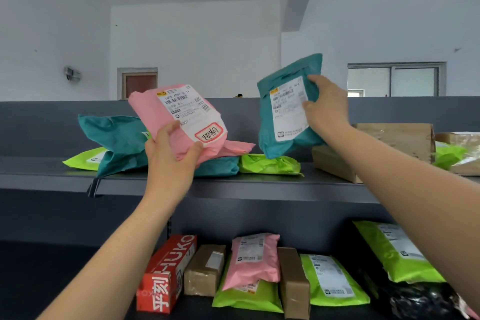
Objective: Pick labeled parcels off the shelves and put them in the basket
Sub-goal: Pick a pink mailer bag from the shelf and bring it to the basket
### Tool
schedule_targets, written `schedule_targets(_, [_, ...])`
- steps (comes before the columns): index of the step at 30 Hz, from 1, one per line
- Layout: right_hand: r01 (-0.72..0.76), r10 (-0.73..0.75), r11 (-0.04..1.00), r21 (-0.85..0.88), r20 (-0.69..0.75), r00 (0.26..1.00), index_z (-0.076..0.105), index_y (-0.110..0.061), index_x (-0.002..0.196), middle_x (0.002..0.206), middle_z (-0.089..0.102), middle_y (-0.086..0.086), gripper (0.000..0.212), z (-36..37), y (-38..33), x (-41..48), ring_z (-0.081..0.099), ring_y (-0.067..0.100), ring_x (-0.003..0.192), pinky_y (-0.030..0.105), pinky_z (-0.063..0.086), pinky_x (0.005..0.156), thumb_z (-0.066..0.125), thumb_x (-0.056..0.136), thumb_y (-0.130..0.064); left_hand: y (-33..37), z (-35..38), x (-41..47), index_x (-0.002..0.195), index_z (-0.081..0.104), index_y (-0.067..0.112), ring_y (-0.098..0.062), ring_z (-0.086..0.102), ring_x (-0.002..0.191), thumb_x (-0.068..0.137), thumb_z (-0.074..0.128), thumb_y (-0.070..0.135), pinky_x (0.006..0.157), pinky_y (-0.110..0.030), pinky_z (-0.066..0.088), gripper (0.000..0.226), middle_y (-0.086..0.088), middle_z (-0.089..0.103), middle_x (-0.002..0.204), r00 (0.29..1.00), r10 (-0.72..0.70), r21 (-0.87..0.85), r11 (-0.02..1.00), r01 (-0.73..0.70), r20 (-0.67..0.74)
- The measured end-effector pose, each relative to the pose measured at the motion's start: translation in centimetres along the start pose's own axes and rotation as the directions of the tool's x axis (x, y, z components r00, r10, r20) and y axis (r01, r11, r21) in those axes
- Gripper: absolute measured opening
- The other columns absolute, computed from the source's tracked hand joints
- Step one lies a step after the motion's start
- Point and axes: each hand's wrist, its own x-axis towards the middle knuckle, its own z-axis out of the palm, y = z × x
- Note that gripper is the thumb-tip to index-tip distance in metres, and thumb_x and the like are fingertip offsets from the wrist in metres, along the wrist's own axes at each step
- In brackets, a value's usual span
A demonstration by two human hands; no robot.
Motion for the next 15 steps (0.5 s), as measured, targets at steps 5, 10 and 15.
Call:
schedule_targets(5, [0.159, -0.037, 0.873, -0.461, 0.262, 0.964, 0.055, -0.014, 0.127, 0.151, 0.023, 0.012, 0.042, 2.0, 2.1, -0.2, 0.027, 0.036, 0.132, 0.044, 0.031, 0.109, 0.048, 0.088, 0.0, -0.2, -0.2, 0.4, 0.136, 0.038, 0.029, -0.006, 0.033, 0.106, 0.088, 0.063, 0.022, 0.092, -0.019, 0.027, 0.055, 0.007, 0.027, 0.122, 1.0, 0.015, 0.004, 1.0, -0.015, 0.01])
schedule_targets(10, [0.446, -0.276, 0.862, -0.24, 0.515, 0.811, 0.065, -0.016, 0.117, 0.134, 0.05, 0.005, 0.033, 2.1, -0.9, -2.8, 0.041, 0.025, 0.127, 0.035, 0.034, 0.105, 0.062, 0.088, -0.029, -0.6, -0.1, 0.9, 0.135, 0.039, 0.028, -0.008, 0.034, 0.108, 0.087, 0.064, 0.023, 0.095, -0.021, 0.027, 0.055, 0.006, 0.028, 0.123, 1.0, 0.022, 0.032, 0.999, -0.022, 0.017])
schedule_targets(15, [0.642, -0.178, 0.628, -0.44, 0.722, 0.669, 0.051, -0.021, 0.131, 0.13, 0.043, 0.005, 0.05, 4.1, -2.0, -6.0, 0.043, 0.027, 0.118, 0.041, 0.043, 0.093, 0.059, 0.086, -0.041, -0.5, 0.4, 1.2, 0.134, 0.04, 0.029, -0.012, 0.038, 0.111, 0.086, 0.065, 0.022, 0.098, -0.022, 0.031, 0.054, 0.002, 0.029, 0.127, 1.0, -0.003, 0.006, 1.0, 0.003, 0.008])
